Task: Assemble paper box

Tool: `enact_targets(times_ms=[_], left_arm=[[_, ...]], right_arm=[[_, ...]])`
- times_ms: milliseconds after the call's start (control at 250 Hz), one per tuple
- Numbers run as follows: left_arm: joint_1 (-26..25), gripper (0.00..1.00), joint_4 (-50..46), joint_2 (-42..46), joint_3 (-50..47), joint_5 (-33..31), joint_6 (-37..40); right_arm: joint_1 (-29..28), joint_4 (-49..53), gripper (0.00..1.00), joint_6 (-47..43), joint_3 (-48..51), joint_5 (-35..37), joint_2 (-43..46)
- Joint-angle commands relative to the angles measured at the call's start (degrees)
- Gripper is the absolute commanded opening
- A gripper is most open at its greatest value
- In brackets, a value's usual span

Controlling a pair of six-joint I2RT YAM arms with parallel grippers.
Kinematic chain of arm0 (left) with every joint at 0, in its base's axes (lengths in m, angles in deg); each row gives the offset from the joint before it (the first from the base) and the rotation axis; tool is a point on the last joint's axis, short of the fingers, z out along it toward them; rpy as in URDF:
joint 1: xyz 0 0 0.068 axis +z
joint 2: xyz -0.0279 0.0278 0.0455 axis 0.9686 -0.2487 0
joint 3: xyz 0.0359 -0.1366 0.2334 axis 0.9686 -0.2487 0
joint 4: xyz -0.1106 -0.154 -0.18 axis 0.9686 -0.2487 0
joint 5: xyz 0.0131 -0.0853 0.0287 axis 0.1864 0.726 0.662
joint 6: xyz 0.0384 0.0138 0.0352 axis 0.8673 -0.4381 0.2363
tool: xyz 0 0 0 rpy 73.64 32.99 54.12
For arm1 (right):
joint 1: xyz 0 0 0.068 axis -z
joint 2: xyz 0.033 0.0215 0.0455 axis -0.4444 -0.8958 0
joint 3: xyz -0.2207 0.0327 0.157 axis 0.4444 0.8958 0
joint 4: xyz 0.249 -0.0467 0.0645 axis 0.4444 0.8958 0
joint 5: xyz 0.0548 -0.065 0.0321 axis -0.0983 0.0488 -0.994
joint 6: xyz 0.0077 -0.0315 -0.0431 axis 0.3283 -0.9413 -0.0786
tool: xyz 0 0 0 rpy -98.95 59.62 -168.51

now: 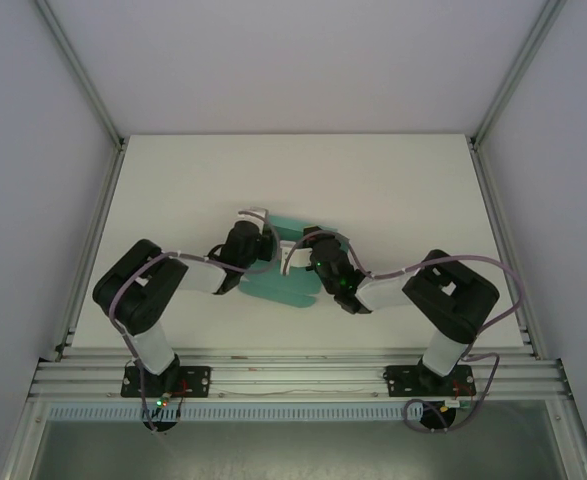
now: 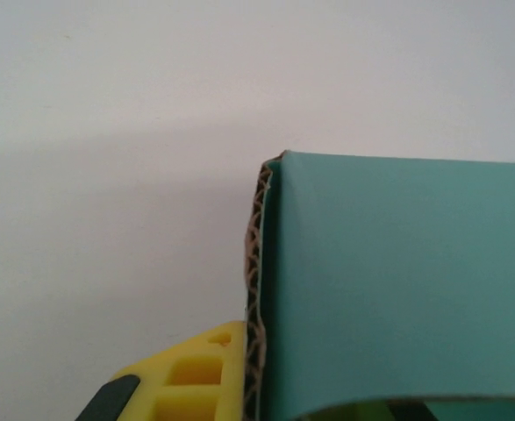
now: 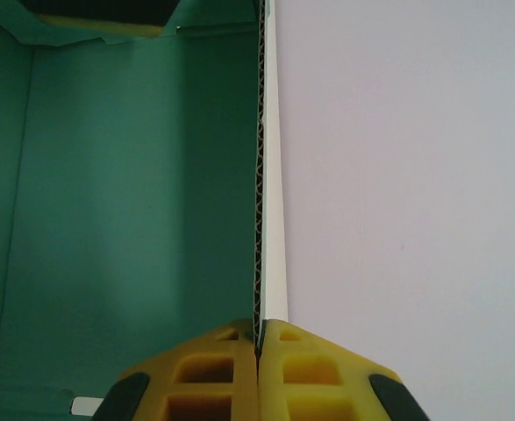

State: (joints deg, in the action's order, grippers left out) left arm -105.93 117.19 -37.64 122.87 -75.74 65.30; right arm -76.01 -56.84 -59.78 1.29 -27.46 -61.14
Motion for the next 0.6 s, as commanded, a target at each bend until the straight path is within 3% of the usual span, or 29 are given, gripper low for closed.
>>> enact_targets(times_ms=[0,296,372,500,596], left_arm=[[-1.6,0.00,-3.9,-2.9,0.6,-16.0,-4.8],[-2.8,0.00,-15.6,-5.4,4.1,-26.1,-8.8],[-2.7,0.00,-13.4,-4.9,3.0,-23.0,-7.6],[-2.6,0.28,-9.6,-2.4,1.2,-13.1,-5.6],[-2.3,0.32,-7.9,-0.5,0.5,-9.6,-5.1]], right_arm=[[-1.6,5.2,0.00,3.0,0.4,-1.2,0.7],[-1.6,7.4,0.00,4.3,-0.1,0.7,1.0],[-1.7,7.5,0.00,4.4,-0.4,0.9,0.7],[-1.6,7.8,0.00,4.3,-0.6,1.4,0.6],[-1.6,8.6,0.00,5.2,-0.7,1.3,1.2]])
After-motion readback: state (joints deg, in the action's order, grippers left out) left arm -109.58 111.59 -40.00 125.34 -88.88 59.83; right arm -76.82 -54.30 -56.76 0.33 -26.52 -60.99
